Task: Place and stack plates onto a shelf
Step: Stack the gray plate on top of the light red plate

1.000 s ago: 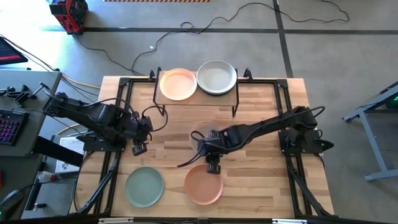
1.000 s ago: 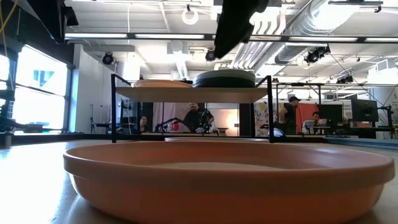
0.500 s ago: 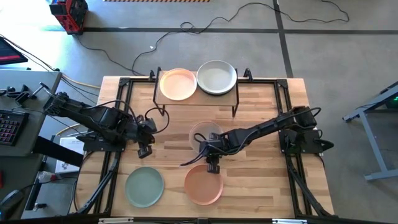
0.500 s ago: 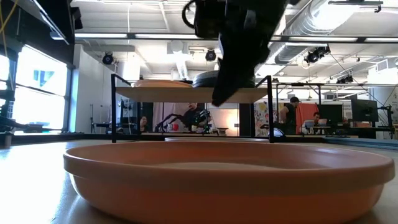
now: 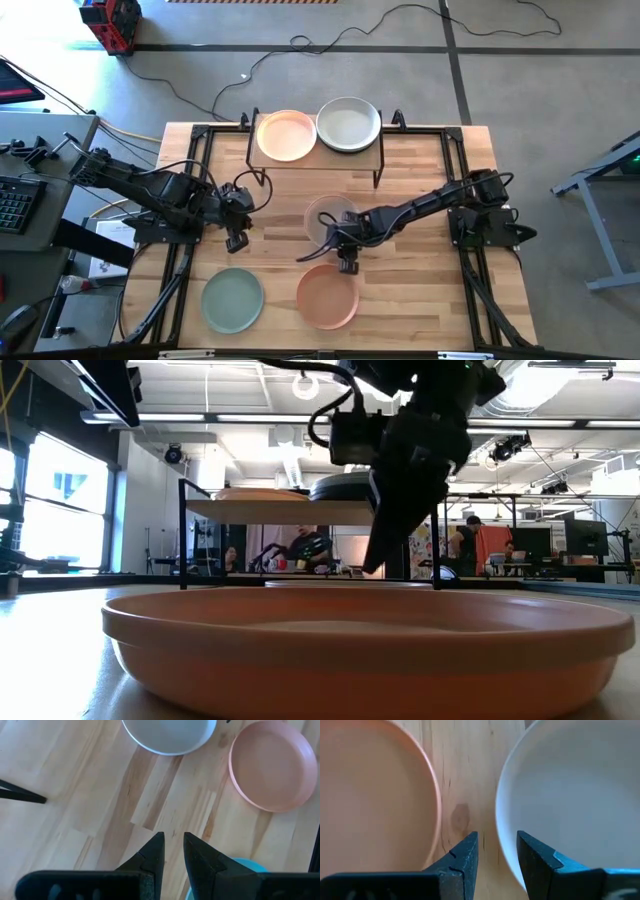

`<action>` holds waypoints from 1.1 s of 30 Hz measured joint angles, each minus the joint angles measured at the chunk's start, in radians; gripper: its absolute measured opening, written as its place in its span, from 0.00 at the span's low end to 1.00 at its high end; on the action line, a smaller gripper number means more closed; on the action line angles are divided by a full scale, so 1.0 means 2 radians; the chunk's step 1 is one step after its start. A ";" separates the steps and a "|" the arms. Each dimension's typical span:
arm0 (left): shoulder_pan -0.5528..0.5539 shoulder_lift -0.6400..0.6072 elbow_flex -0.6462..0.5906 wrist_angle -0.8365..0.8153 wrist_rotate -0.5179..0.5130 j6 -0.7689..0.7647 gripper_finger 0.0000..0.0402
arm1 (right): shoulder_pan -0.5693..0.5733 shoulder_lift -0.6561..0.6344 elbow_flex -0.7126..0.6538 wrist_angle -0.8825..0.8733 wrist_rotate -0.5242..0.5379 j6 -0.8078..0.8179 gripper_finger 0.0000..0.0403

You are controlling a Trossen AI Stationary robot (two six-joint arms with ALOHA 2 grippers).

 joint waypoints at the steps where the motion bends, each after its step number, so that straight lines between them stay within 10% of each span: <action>1: 0.000 0.000 0.000 0.000 -0.001 0.000 0.15 | 0.000 0.000 -0.003 -0.001 0.000 -0.005 0.28; 26: 0.000 0.000 0.000 0.010 -0.007 0.019 0.15 | 0.000 0.034 -0.007 -0.008 0.015 -0.039 0.28; 33: 0.000 0.000 0.000 0.012 -0.007 0.019 0.15 | 0.000 0.034 -0.005 -0.007 -0.006 -0.038 0.08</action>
